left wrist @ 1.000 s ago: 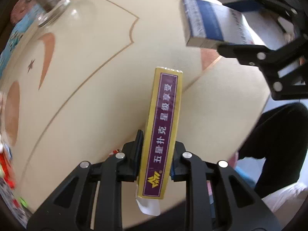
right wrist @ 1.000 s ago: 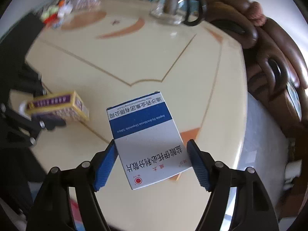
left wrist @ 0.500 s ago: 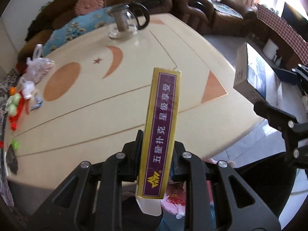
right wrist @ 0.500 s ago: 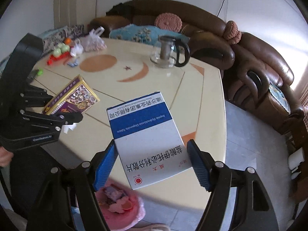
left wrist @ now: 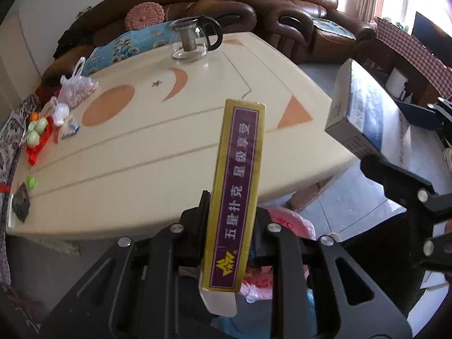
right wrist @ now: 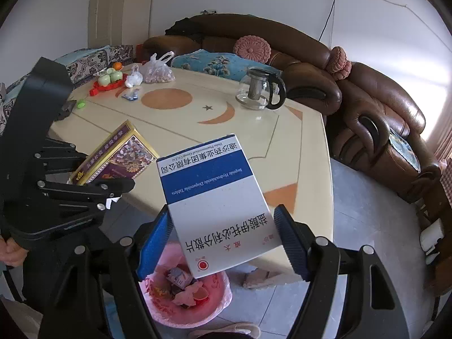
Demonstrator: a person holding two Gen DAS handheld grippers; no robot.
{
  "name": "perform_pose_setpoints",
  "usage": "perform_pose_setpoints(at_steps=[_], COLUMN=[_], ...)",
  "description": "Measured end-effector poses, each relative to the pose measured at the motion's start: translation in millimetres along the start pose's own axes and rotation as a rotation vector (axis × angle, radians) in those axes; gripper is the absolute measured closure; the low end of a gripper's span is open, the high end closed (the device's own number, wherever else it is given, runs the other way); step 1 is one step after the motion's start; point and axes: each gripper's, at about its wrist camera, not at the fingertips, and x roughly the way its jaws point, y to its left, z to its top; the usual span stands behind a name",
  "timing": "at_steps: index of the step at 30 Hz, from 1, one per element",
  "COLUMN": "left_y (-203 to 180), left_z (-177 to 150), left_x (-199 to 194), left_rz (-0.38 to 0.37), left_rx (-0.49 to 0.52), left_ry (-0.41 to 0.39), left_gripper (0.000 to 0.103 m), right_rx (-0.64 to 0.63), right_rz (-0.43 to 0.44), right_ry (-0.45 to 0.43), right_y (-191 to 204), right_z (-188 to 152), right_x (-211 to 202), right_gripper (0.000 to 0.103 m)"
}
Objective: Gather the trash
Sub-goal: 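Carry the medicine box and card box down over the pink bin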
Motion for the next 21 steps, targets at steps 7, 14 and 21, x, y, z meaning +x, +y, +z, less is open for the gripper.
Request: perform_pose_setpoints(at_steps=[7,14,21], left_y=[-4,-13,-24], left_z=[-30,-52,-70], left_x=[-1,5,12], left_rz=[-0.010,-0.029,-0.045], left_rx=[-0.014,-0.008,0.008], left_ry=[0.013,0.043,0.066], left_gripper=[0.080,0.080,0.080], right_rx=[-0.012,-0.024,-0.048], right_rz=[-0.023,-0.020,-0.027], right_ry=[-0.015,-0.019,-0.016], right_y=[21,38,54], right_z=[-21,-35,-48], right_x=[-14,-20,-20], right_gripper=[0.032,0.032,0.032])
